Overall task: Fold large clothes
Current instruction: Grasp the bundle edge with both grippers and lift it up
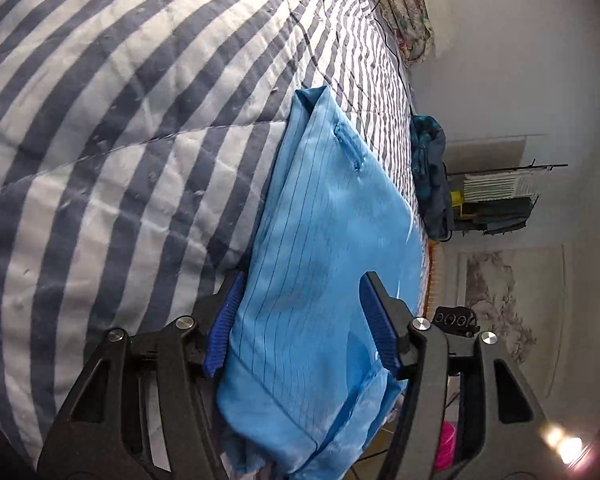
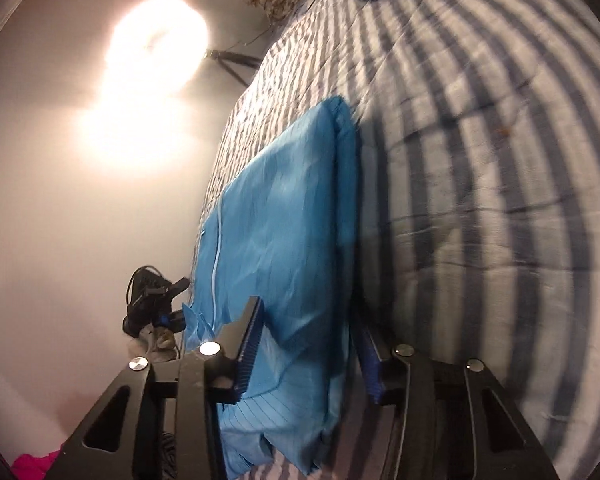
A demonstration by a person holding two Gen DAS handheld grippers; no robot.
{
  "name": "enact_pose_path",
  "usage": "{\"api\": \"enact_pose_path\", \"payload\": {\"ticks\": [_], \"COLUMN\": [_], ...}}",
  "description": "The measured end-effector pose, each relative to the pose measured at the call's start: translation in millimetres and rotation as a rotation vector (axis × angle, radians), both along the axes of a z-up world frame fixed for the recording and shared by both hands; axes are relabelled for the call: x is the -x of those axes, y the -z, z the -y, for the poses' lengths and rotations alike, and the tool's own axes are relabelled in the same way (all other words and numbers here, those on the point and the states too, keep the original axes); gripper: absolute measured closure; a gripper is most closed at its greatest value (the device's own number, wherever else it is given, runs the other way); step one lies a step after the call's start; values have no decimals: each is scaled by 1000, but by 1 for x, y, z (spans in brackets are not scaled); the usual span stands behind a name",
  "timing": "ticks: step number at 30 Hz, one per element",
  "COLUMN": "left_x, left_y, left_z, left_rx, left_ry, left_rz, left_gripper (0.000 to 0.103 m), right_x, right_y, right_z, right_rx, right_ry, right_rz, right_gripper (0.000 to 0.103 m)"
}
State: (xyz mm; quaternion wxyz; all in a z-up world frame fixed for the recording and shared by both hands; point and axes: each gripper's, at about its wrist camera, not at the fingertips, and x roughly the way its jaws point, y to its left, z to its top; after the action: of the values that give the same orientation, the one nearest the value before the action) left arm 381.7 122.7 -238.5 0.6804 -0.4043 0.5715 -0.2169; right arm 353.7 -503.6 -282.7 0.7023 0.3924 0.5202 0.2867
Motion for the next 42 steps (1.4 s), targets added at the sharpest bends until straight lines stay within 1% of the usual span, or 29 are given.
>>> {"api": "enact_pose_path", "payload": {"ticks": [2,4,6,7,8,9,10,11,12,13,14,15,18,23,26,28,31,33,36,40,42], "left_x": [-5,-11,-15,-16,-17,-17,-18,-18,-16,-15,-13,-11,-8,-10,-14,-17,-27,-35,-51,-77,-95], "left_y": [0,-1,-4,-5,-7,-10,-16,-25,-30,-37,-45,-49,-65,-90,-104,-109,-114,-116,-122,-135,-144], "left_z": [7,17,23,26,29,34,39,46,51,56,62,65,76,101,125,139,160,172,202,243,269], "left_rx": [-15,-26,-72,-104,-136,-165,-200,-243,-264,-286,-312,-325,-341,-300,-303,-294,-249,-235,-232,-222,-222], "left_ry": [12,23,32,35,43,58,78,100,110,120,128,133,141,158,190,206,223,233,261,295,311], "left_rz": [7,17,21,23,32,45,65,97,116,140,164,179,225,287,327,344,355,364,396,445,482], "left_gripper": [47,48,63,73,76,79,88,92,94,96,97,98,98,99,99,99,99,99,99,99,99], "right_x": [-4,-9,-4,-2,2,4,5,5,6,7,9,10,14,21,21,22,19,17,19,6,-3], "right_y": [1,2,0,-1,-2,-3,-6,-8,-12,-16,-21,-28,-52,-93,-113,-126,-142,-151,-163,-181,-192], "right_z": [-5,-10,-14,-16,-17,-19,-21,-22,-25,-26,-28,-30,-42,-49,-44,-35,-19,-5,20,54,73], "right_rx": [-3,-18,-23,-15,-5,9,34,47,65,79,94,119,212,336,387,415,457,487,531,604,653], "right_ry": [-3,4,1,1,-1,-2,-6,-9,-11,-15,-19,-25,-56,-101,-108,-103,-91,-80,-70,-46,-28], "right_rz": [2,1,-1,-4,-5,-2,2,4,10,21,34,52,108,194,237,260,286,298,317,346,362], "right_gripper": [59,60,65,66,69,75,77,82,88,90,95,97,99,100,100,100,100,100,100,100,101]}}
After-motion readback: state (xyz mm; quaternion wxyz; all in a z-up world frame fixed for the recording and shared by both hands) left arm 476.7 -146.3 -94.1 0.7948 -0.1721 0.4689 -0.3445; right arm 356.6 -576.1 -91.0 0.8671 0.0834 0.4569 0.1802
